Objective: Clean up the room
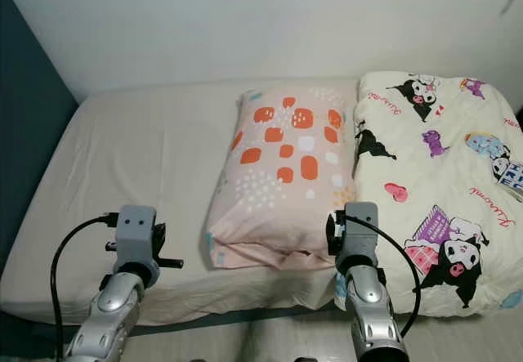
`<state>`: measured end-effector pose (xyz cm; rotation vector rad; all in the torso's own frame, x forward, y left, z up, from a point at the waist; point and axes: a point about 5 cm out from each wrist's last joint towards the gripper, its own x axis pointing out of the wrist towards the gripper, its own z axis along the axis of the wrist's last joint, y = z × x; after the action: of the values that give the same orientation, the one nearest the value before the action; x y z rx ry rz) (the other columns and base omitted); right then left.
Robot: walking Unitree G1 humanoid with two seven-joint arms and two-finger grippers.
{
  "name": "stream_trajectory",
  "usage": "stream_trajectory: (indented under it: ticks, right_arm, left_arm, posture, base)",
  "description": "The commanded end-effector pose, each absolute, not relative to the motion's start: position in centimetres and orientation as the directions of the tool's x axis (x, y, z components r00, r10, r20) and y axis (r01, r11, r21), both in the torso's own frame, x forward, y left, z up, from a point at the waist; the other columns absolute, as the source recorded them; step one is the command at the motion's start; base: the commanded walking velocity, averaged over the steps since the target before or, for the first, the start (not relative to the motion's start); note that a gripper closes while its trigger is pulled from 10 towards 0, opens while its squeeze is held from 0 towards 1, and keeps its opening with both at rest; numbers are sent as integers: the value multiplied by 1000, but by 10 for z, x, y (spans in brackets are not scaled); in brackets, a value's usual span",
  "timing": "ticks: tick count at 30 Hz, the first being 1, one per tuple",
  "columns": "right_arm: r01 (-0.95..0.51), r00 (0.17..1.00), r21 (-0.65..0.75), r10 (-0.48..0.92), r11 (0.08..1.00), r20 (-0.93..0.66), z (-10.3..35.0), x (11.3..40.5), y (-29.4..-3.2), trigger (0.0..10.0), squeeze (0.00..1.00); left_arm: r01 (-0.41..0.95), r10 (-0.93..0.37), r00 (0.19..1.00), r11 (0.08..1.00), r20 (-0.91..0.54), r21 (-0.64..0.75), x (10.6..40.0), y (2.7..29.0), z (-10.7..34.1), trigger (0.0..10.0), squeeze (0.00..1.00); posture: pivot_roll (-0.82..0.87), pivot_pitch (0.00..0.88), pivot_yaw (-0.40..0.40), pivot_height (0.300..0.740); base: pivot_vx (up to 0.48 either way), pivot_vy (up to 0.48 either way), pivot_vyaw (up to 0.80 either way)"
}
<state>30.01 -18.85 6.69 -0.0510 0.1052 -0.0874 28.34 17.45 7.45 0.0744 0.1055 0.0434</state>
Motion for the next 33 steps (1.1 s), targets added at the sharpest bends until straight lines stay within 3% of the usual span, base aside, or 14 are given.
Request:
stream_trajectory:
  ticks: [1,16,33]
  right_arm:
    - [99,986,-52,-105,994,-133,62,298,-192,10000,0]
    - [100,985,-42,-104,994,-134,62,299,-191,10000,0]
    - [113,984,-23,-115,993,-134,60,296,-187,10000,0]
  left_arm:
    - [-34,44,991,996,-130,81,281,174,70,10000,0]
    - [-28,38,991,996,-128,85,282,173,72,10000,0]
    - [4,8,992,995,-126,98,281,175,76,10000,0]
  posture:
    - [1,168,-17,682]
    - [7,173,-14,637]
    - [42,195,20,637]
  base:
    - [0,0,0]
    - [0,0,0]
    - [0,0,0]
